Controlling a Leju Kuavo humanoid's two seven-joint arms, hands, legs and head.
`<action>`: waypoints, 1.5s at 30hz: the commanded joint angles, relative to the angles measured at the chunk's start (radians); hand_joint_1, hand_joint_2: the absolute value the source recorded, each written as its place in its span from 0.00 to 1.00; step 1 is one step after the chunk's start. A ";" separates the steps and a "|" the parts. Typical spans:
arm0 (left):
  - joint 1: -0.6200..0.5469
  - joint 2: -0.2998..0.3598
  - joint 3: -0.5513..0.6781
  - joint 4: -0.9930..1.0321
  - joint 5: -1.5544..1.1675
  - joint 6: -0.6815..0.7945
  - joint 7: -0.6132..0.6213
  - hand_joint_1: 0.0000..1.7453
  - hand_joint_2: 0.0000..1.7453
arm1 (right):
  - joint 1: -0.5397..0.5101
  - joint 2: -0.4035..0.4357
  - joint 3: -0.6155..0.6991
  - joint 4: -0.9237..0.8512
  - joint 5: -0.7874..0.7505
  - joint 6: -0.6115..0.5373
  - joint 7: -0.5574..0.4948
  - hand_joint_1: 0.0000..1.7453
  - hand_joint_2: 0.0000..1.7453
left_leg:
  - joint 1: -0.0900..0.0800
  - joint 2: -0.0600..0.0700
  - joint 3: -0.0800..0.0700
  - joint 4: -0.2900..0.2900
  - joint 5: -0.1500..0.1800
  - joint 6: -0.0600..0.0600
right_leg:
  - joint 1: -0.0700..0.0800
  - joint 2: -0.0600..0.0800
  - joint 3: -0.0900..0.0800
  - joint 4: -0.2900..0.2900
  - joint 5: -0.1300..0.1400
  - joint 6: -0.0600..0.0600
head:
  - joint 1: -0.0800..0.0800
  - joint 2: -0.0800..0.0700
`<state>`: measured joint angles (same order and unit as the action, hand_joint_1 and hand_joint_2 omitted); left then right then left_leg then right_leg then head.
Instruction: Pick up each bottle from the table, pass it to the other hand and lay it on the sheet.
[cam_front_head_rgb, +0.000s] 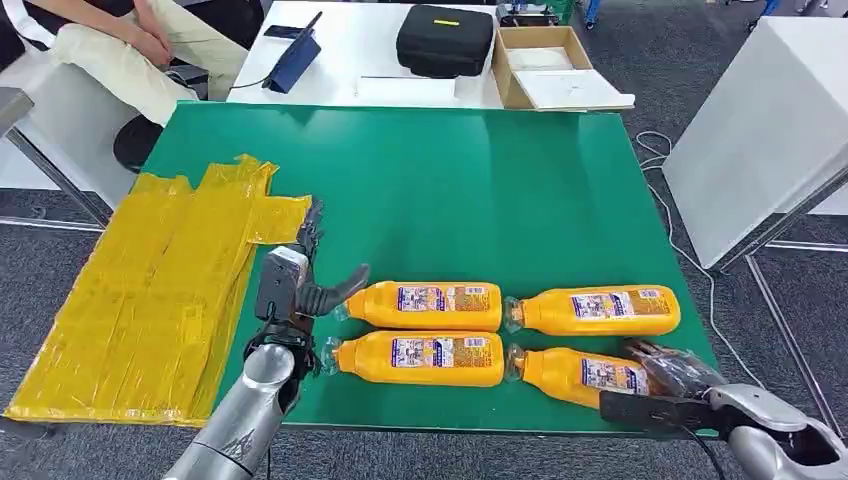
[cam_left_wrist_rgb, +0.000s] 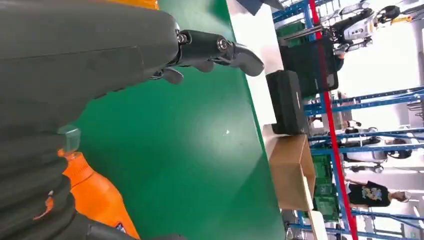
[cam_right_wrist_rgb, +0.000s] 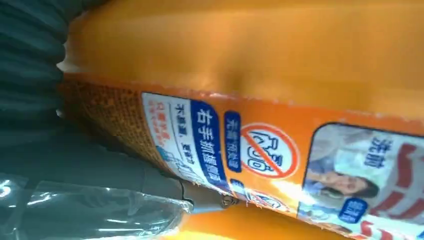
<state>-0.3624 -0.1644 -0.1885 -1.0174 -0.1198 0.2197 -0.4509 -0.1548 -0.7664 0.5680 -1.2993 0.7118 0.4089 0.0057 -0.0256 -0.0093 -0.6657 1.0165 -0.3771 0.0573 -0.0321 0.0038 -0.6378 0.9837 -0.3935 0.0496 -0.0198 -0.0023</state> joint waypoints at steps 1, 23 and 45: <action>-0.023 -0.003 0.010 0.055 -0.007 0.001 0.014 0.00 1.00 | 0.015 0.099 0.023 0.091 0.017 -0.023 0.019 0.15 1.00 | 0.003 0.002 0.009 -0.002 -0.002 -0.006 | 0.003 0.001 0.009 -0.005 0.000 -0.004 | 0.000 0.000; -0.038 -0.008 0.008 0.072 -0.010 -0.006 0.022 0.00 1.00 | 0.073 0.093 -0.026 0.049 0.023 -0.009 0.003 0.97 1.00 | 0.002 0.002 0.016 -0.001 -0.004 -0.002 | 0.003 0.003 0.016 -0.004 -0.001 -0.003 | 0.000 0.000; -0.024 0.015 0.048 0.067 0.004 -0.009 0.010 0.00 1.00 | -0.063 0.010 -0.107 -0.127 -0.161 0.027 -0.066 1.00 1.00 | 0.000 0.007 0.012 0.000 -0.006 -0.004 | 0.001 0.008 0.012 -0.002 -0.002 -0.002 | 0.000 0.000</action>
<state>-0.3657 -0.1728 -0.1793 -1.0170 -0.1236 0.2094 -0.4391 -0.1301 -0.7675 0.4731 -1.3717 0.5509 0.4605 -0.0855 -0.0263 -0.0065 -0.6572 1.0163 -0.3808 0.0586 -0.0326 0.0086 -0.6284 0.9825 -0.3951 0.0513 -0.0202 -0.0023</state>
